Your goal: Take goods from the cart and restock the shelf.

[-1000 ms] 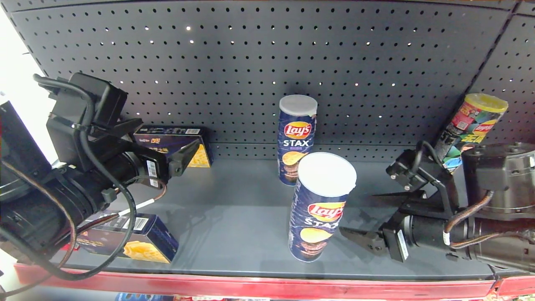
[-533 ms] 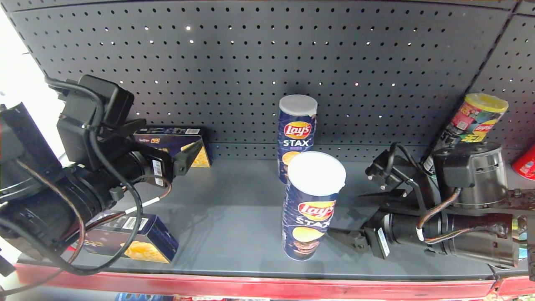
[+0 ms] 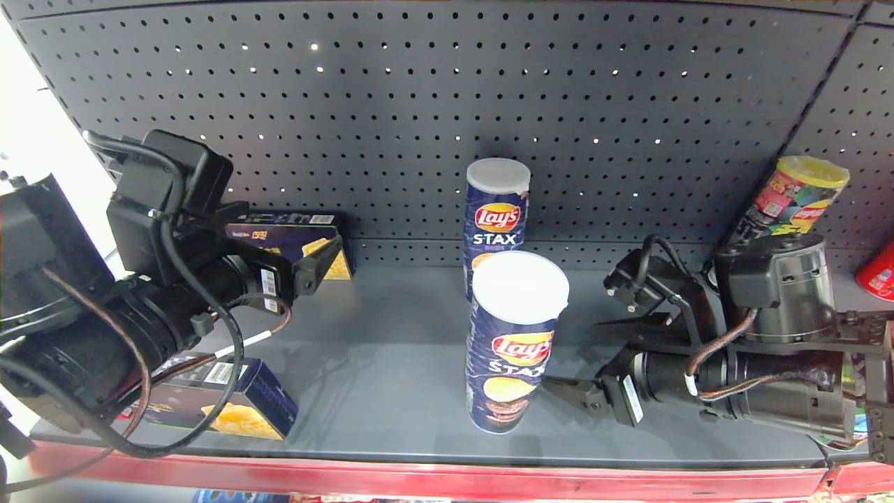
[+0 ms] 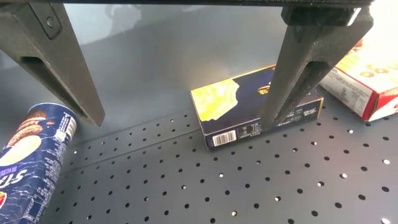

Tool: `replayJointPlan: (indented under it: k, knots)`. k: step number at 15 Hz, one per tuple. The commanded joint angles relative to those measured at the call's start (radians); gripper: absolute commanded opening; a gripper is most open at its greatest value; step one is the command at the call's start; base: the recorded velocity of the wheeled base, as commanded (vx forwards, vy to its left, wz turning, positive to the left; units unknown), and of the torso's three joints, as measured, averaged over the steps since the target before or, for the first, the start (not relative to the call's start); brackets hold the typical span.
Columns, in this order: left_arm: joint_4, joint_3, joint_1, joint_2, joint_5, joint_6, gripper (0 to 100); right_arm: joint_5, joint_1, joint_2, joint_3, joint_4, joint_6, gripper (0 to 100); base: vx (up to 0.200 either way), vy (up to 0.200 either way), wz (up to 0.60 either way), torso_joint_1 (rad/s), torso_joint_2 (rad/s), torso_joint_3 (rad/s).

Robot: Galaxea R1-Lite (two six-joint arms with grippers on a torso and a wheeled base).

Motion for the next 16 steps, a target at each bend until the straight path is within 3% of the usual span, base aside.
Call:
replayJointPlan:
  k: [1,8,10,14,16]
  knots:
    - [0.001,0.002,0.0,-0.004,0.001,-0.001,100,0.0,-0.005,-0.024,-0.001,-0.002,0.0,100,0.0,0.0,0.0,0.0,0.0,0.0]
    - [0.016,0.004,0.0,-0.149,0.006,0.002,100,0.003,-0.164,-0.325,0.03,-0.005,0.003,100,0.0,0.0,0.0,0.0,0.0,0.0]
    - [0.015,0.054,0.051,-0.221,0.006,0.007,100,-0.001,-0.167,-0.427,0.054,-0.006,0.001,100,0.0,0.0,0.0,0.0,0.0,0.0]
    - [0.016,0.162,0.06,-0.366,0.008,0.007,100,-0.032,-0.161,-0.547,0.053,-0.005,-0.008,100,0.0,0.0,0.0,0.0,0.0,0.0]
    - [0.058,0.223,0.061,-0.483,0.009,0.007,100,-0.104,-0.167,-0.681,0.056,0.01,-0.006,100,0.0,0.0,0.0,0.0,0.0,0.0]
